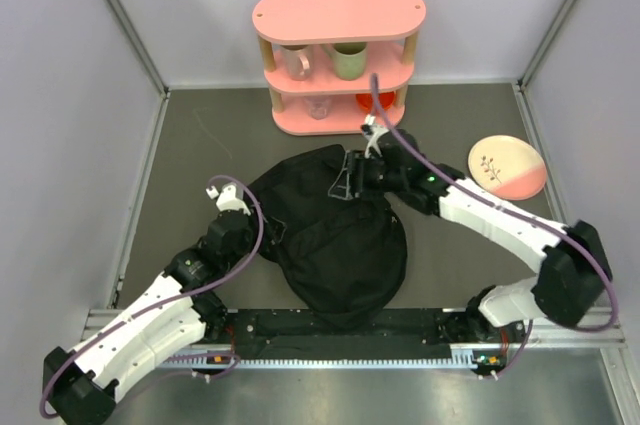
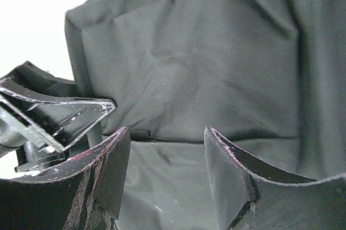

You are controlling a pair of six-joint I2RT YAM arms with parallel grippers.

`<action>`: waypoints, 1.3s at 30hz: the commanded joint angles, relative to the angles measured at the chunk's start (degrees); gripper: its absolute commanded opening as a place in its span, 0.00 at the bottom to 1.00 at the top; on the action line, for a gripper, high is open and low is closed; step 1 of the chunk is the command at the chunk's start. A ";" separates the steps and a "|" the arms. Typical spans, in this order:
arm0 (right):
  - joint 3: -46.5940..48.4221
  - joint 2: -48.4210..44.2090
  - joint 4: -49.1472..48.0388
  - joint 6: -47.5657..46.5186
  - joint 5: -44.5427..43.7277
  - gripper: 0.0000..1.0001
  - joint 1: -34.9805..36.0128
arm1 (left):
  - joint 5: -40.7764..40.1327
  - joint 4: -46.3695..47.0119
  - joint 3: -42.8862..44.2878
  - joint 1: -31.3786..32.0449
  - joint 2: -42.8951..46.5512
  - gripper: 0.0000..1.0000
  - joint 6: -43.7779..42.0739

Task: Pack the student bag
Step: Zip the student bag at the center of the board.

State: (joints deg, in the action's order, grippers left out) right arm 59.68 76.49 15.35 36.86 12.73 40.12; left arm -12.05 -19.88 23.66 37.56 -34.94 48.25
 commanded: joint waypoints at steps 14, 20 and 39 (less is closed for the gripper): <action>8.10 15.19 5.82 -11.19 5.55 0.48 9.09 | 5.99 12.58 -3.62 -1.52 1.10 0.45 -0.52; 1.06 12.19 6.53 -10.32 5.29 0.47 13.14 | 7.57 15.39 -4.94 -1.70 0.40 0.43 -0.70; -8.87 10.26 1.79 2.05 -7.18 0.38 21.49 | 9.68 21.37 -10.47 -1.97 0.49 0.32 2.72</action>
State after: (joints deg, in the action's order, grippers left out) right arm 54.57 88.07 17.43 32.73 7.29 59.86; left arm -4.43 -5.48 14.41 35.66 -34.63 49.25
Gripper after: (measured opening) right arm 0.375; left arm 0.340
